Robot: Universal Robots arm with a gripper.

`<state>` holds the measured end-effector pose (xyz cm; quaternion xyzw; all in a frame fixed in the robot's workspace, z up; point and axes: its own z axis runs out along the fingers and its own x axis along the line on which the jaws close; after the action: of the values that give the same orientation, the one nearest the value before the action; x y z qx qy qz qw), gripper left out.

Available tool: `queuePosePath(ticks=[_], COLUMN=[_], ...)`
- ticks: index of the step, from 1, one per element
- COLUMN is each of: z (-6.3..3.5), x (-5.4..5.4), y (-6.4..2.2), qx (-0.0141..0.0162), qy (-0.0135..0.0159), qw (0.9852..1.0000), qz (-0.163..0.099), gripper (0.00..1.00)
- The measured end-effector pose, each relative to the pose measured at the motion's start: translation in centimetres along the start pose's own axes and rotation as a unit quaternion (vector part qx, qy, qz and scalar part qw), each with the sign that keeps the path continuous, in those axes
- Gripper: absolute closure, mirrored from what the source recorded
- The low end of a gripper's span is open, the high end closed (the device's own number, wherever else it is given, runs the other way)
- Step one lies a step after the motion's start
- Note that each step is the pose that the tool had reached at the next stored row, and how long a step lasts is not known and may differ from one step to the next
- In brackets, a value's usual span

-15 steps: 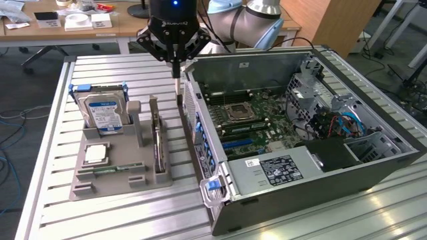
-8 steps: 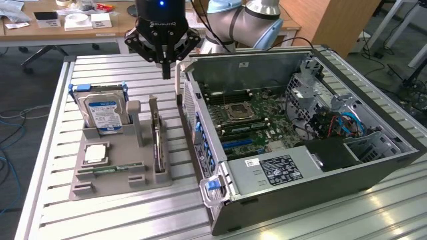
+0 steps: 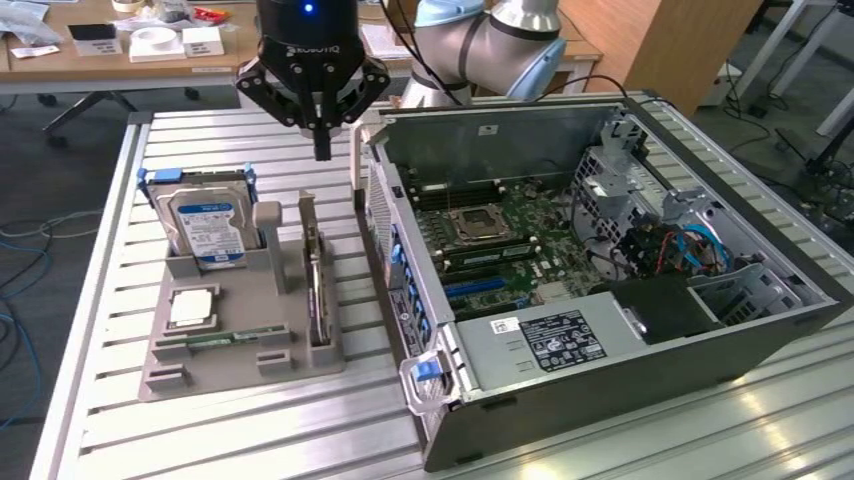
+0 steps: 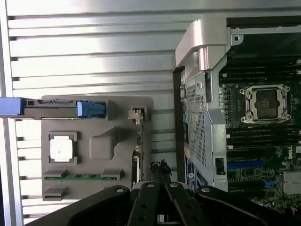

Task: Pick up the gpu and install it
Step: 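Reach for the gpu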

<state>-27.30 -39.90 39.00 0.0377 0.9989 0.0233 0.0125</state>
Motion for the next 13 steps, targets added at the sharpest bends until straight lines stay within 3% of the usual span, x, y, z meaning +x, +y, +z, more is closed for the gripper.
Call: queuePosePath(ticks=[5,10,13], z=[0.03,0.03,0.02], x=[0.92,1.0,1.02], y=[-0.07,-0.09,-0.56], qx=[0.0,0.0,0.0], qy=[0.0,0.0,0.0], qw=[1.0,1.0,1.0], qz=[0.001,0.001,0.001], gripper=[0.89,0.89,0.89])
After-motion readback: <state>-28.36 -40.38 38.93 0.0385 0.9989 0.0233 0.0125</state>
